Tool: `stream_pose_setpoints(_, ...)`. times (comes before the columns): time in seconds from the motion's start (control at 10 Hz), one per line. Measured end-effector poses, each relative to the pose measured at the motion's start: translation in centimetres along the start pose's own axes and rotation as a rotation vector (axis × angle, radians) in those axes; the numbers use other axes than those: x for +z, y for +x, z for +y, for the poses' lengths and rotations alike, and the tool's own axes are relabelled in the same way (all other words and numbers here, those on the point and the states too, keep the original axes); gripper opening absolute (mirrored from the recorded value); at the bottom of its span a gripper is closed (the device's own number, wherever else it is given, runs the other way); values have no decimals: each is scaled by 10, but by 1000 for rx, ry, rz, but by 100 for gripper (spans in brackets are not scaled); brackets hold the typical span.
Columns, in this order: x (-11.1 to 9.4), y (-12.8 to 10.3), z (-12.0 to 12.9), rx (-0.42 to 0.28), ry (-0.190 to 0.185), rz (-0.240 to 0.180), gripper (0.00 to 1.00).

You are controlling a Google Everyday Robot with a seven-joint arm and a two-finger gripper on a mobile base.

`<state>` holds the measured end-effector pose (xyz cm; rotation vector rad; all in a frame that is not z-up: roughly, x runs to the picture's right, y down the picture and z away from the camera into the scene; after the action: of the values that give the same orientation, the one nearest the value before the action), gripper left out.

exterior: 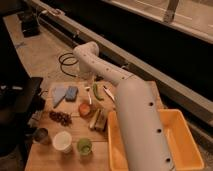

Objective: Place fork in plastic cup

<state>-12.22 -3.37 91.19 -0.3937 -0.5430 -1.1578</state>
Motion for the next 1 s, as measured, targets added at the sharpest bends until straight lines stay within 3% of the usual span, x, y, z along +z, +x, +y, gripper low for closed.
stream_pose_setpoints(0.2,6,-3,-6,-12,27,0,65)
stream_pose_setpoints(0.5,28,-7,-7,-12,21,-3,65)
stream_pose_setpoints(1.0,70,-8,9,17,27,-104,65)
